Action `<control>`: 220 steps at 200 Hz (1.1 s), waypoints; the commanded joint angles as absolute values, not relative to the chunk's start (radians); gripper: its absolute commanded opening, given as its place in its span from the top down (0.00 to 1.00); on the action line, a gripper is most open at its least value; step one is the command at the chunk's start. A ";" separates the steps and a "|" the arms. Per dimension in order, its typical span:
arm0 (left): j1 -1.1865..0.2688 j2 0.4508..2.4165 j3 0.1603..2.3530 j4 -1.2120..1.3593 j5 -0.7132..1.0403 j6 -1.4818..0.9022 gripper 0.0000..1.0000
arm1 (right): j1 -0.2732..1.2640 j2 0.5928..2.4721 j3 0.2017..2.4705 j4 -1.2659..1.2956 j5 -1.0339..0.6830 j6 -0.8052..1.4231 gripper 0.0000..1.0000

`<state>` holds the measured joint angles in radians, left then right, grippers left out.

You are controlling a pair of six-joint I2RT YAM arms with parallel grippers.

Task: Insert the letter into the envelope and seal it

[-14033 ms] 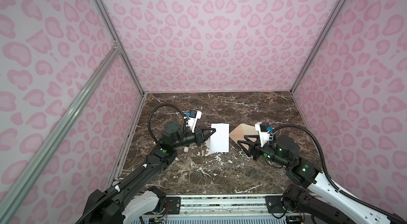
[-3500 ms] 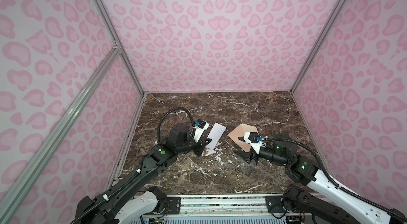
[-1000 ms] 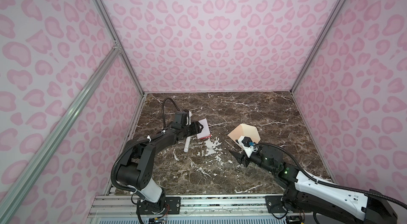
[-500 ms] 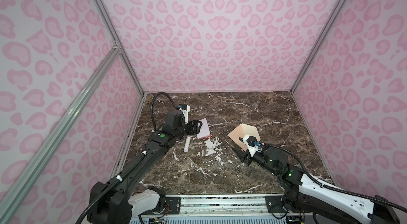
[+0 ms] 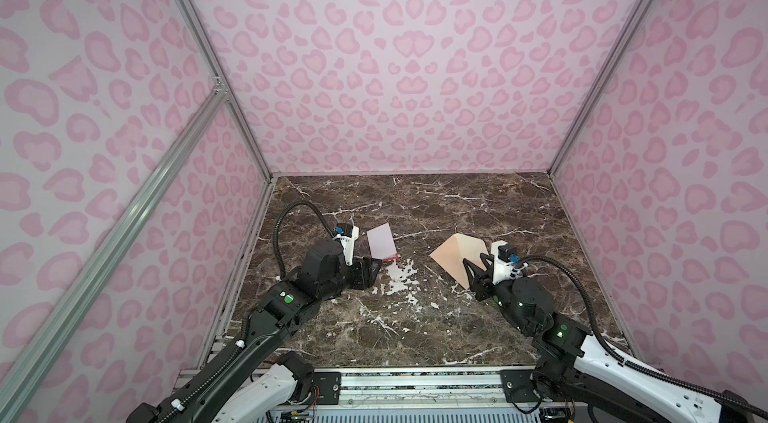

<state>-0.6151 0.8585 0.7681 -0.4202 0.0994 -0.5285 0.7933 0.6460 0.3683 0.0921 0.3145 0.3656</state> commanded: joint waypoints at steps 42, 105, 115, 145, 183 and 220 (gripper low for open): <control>-0.749 0.858 0.768 -0.396 0.035 -0.593 0.37 | 0.553 0.726 0.467 -0.246 0.180 0.797 0.50; -0.808 0.927 0.675 -0.187 0.074 -0.618 0.36 | 0.300 1.044 0.632 -0.377 -0.124 0.863 0.47; -0.809 0.945 0.664 -0.162 0.088 -0.616 0.36 | 0.283 1.064 0.633 -0.366 -0.129 0.866 0.47; -0.809 0.991 0.652 -0.128 0.101 -0.589 0.35 | 0.238 1.133 0.654 -0.355 -0.146 0.853 0.46; -0.810 1.043 0.650 -0.079 0.107 -0.553 0.34 | 0.157 1.249 0.700 -0.371 -0.198 0.765 0.44; -0.809 1.106 0.667 -0.037 0.128 -0.534 0.34 | 0.085 1.353 0.698 -0.256 -0.319 0.738 0.49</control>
